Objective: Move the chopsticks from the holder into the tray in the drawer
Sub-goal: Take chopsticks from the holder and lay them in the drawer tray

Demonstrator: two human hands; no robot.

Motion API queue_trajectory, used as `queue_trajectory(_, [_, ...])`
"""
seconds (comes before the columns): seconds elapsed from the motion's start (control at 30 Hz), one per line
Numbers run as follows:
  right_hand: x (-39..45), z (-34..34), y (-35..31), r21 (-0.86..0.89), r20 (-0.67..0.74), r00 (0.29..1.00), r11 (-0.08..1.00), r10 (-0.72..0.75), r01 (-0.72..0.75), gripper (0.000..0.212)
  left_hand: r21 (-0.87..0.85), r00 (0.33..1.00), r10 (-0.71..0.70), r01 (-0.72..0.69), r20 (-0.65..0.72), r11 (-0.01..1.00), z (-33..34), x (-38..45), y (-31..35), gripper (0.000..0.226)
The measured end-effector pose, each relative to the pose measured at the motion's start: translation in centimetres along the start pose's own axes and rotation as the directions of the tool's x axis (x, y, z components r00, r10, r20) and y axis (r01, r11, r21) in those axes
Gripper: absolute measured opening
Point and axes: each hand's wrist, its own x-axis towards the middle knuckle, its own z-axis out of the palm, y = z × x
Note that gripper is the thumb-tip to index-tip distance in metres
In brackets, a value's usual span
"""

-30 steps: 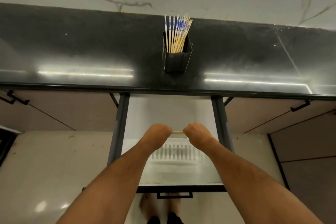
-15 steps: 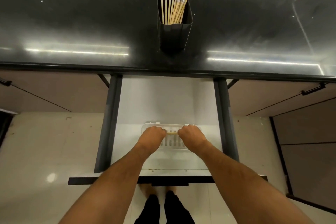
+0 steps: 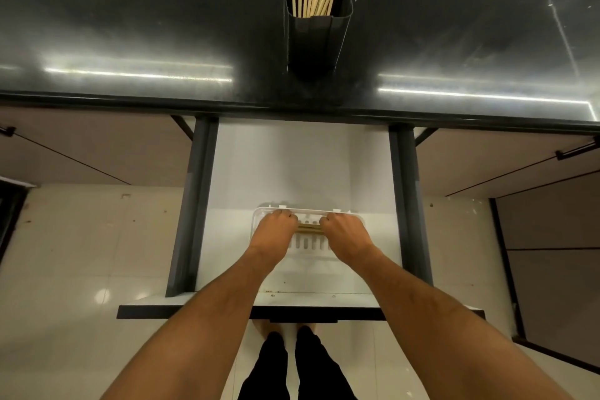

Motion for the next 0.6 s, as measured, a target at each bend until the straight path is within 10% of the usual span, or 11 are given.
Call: queue_trajectory(0.6, [-0.5, 1.7, -0.1, -0.019, -0.008, 0.999, 0.999, -0.046, 0.046, 0.020, 0.088, 0.997, 0.065, -0.060, -0.050, 0.994, 0.5, -1.0, -0.6, 0.033])
